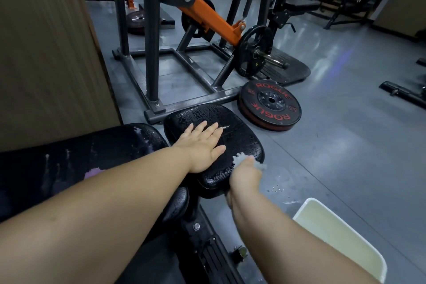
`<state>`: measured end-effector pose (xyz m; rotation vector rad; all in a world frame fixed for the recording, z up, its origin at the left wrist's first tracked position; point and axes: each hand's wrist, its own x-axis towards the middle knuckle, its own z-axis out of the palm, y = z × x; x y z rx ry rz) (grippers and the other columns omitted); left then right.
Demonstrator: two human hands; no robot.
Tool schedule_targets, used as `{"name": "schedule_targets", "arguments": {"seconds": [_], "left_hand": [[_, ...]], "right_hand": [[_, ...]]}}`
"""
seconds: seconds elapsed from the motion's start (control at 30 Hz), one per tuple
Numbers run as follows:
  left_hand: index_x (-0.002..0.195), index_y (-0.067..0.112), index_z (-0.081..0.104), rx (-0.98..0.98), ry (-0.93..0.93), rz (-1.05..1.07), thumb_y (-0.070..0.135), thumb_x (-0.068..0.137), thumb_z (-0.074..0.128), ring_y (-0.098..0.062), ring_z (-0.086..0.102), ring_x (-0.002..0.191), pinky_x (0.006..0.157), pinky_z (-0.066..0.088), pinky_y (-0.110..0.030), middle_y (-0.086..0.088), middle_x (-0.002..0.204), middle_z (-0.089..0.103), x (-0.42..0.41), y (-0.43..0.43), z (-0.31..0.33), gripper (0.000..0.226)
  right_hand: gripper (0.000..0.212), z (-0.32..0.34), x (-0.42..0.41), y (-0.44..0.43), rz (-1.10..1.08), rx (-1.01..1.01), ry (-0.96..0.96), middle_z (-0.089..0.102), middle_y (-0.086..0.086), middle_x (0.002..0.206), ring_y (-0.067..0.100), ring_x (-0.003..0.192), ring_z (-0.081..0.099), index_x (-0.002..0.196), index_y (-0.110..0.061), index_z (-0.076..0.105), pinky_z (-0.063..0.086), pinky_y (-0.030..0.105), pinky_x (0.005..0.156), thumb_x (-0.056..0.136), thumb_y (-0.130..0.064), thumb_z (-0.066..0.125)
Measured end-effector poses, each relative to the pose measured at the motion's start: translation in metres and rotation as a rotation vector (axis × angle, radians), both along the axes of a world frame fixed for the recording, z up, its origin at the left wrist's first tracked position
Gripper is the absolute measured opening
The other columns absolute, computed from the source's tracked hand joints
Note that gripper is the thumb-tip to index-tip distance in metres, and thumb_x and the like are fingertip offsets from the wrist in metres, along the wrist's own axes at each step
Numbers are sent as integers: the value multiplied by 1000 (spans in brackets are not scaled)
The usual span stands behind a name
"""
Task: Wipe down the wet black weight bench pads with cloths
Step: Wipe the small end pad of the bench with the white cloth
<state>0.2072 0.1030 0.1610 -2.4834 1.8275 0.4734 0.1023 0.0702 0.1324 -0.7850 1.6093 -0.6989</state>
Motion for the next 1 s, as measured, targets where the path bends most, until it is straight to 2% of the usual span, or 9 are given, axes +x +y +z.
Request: {"name": "schedule_targets", "arguments": {"seconds": [0.1,0.23,0.37,0.5,0.57,0.63,0.77,0.9,1.0], "left_hand": [[156,25,-6,-7,-1,-4,49,104,13,-16,-18,148,119,-13,-41,7,162,-15,1,1,-1,61],[155,25,-7,-11,-20,-8,50,103,14,-17,-18,148,119,-13,-43,7,162,-15,1,0,-2,61],[156,25,-7,-5,-14,-15,49,104,13,-17,-19,148,119,-13,-43,7,162,-16,1,0,-1,61],[155,24,-7,-4,-22,-15,48,104,13,-17,-18,148,119,-12,-43,7,162,-16,2,0,-2,60],[155,24,-7,-1,-25,-17,48,104,13,-17,-19,148,119,-12,-43,7,162,-16,1,0,-3,60],[155,24,-8,-2,-27,-18,48,104,13,-17,-19,148,120,-12,-43,7,162,-17,2,0,-3,60],[155,25,-10,1,-25,-26,49,104,11,-17,-21,147,119,-13,-43,8,161,-18,2,1,-4,60],[155,25,-11,-4,-25,-23,49,104,11,-16,-22,147,119,-14,-43,8,161,-18,2,1,-4,60],[155,26,-11,-10,-31,-19,48,104,11,-16,-21,147,119,-15,-42,8,161,-18,2,1,-4,60]], "right_hand": [[65,-26,-4,-35,-1,-69,-2,54,21,128,39,111,55,132,-8,37,44,54,98,90,-58,34],[61,-26,-1,-2,44,-112,52,44,25,137,39,122,47,140,-1,28,36,42,99,100,-46,31],[65,-36,4,39,172,-55,61,35,25,145,37,131,39,145,1,16,29,40,105,100,-44,33],[60,-43,-3,8,129,-65,10,46,19,135,34,124,47,138,1,30,35,37,103,100,-45,36],[71,-39,-6,-20,71,-123,-32,58,16,122,35,108,58,133,-5,42,45,39,90,89,-60,38],[79,-35,-15,-55,162,-164,44,60,12,99,31,89,59,121,-6,51,41,30,65,74,-67,34],[27,-4,-35,-97,525,-258,155,44,7,74,21,57,42,89,-14,47,26,22,46,95,-36,33],[25,-5,-40,-86,644,-358,170,49,6,81,22,61,46,98,-16,45,33,23,44,96,-38,34],[25,-8,-51,-63,626,-474,76,55,3,87,20,69,49,105,-18,49,38,28,56,92,-37,39]]}}
